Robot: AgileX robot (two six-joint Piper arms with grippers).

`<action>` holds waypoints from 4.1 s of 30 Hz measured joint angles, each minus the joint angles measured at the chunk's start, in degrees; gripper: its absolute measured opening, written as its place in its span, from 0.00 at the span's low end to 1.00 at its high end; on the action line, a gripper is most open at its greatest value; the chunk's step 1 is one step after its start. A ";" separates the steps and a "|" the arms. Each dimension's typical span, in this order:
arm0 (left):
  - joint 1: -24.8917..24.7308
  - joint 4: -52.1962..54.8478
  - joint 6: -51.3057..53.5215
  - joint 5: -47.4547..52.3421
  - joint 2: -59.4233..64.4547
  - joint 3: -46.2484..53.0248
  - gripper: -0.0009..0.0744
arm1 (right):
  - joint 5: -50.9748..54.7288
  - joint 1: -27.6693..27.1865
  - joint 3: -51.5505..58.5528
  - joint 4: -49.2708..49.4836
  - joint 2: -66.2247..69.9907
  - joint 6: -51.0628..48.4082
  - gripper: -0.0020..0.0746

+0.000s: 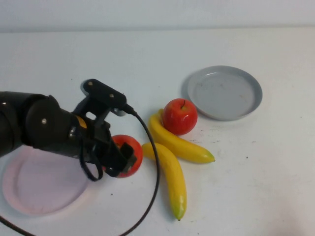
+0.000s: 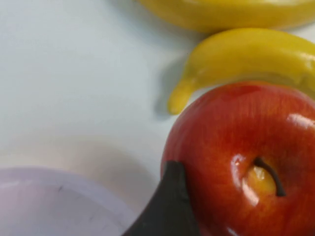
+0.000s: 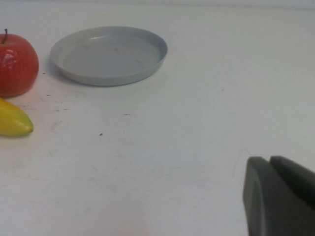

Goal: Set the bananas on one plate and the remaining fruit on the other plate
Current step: Put one type of fruit in the left plate

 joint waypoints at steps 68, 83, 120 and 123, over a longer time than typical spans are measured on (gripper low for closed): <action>4.18 -13.66 11.53 -4.60 6.89 -11.87 0.90 | 0.00 0.00 0.00 0.00 0.00 0.00 0.01; -1.97 -19.25 45.93 -4.11 19.01 -21.04 0.90 | 0.00 0.00 0.00 0.00 0.00 0.00 0.01; -0.04 -31.08 38.35 -6.18 28.49 -28.97 0.90 | 0.00 0.00 0.00 0.00 0.00 0.00 0.01; -0.04 -31.29 38.35 -5.95 29.80 -28.97 0.90 | 0.00 0.00 0.00 0.00 0.00 0.00 0.01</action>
